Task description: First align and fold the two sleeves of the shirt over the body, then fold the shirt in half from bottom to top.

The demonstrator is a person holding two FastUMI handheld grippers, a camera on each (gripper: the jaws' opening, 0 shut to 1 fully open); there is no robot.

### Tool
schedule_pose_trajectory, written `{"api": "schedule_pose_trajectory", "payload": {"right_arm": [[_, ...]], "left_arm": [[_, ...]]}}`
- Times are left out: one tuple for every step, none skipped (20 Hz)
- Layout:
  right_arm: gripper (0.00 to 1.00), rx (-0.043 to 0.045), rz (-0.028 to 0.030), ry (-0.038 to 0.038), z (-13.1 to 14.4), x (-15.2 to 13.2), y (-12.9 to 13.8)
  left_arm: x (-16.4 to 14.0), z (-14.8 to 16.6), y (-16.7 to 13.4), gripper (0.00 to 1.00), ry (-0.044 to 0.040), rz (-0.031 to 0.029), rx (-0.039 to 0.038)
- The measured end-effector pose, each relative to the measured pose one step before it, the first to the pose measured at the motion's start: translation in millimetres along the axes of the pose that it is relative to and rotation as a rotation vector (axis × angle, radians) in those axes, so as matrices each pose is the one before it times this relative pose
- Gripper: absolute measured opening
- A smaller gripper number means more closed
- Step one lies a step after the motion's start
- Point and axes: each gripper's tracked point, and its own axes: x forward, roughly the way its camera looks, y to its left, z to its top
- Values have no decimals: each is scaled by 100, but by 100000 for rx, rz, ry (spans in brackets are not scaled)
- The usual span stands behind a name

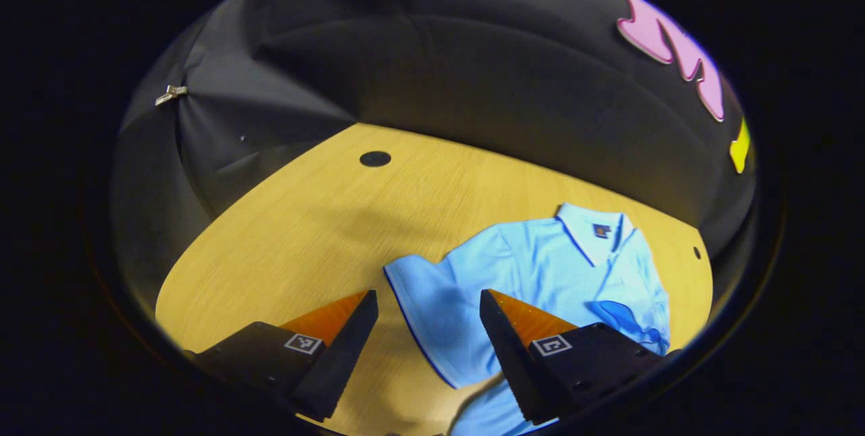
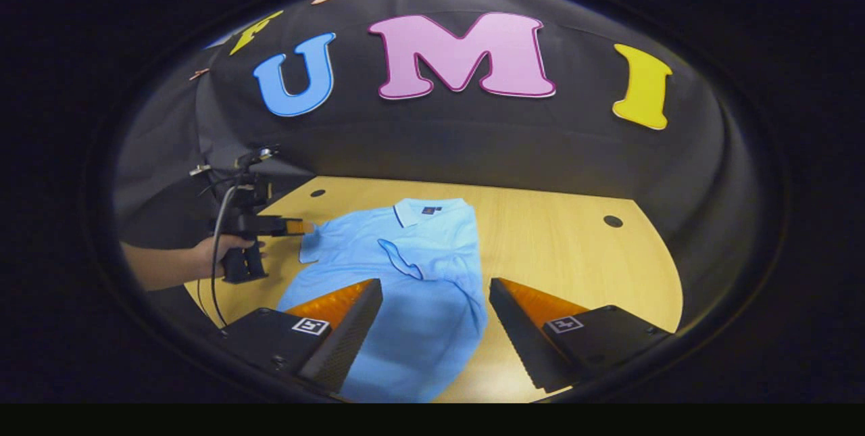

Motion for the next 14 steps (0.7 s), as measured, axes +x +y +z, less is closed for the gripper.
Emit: {"api": "schedule_pose_trajectory", "payload": {"right_arm": [[100, 2140, -70, 21, 16, -419, -324], [100, 3218, -570, -527, 183, -329, -206], [100, 2830, -388, -649, 239, 97, -131], [100, 1988, -442, -737, 351, -158, -301], [100, 895, -404, -862, 168, -79, -219], [100, -174, -624, -546, 44, 77, -318], [100, -983, -936, -102, -204, 155, -440], [100, -1378, -1100, 336, -307, 38, -478], [100, -1151, -1146, 364, -263, 24, -574], [100, -386, -1058, 394, -370, -135, -510], [100, 464, -963, 490, -326, -60, -460], [100, 1309, -836, 795, -356, -8, -371], [100, 1673, -675, 935, -453, -149, -391], [100, 1536, -514, 499, -288, -62, -329]], "left_arm": [[1193, -57, 197, 97, 651, 892, -1706], [595, 125, 402, 97, 636, 1460, -1296], [505, 596, 534, 98, -3062, 1790, 1400], [390, -20, 130, 94, -55, -12, 1455], [75, -36, 89, 95, -57, 1778, 3480], [120, -124, -38, 95, 1240, 452, 5452], [-155, 319, -641, 93, -961, -3099, 2141], [-25, -30, -807, 90, 749, -1430, 2266], [398, -81, -534, 82, 278, -2431, 1427], [119, 209, -555, 79, -307, -2028, 1021], [114, 73, -273, 61, -43, -1028, 908], [-25, 151, -117, 44, -595, -508, 896], [-47, 150, -214, 31, -253, -605, 175], [68, 122, 17, 17, -615, 148, 180]]}}
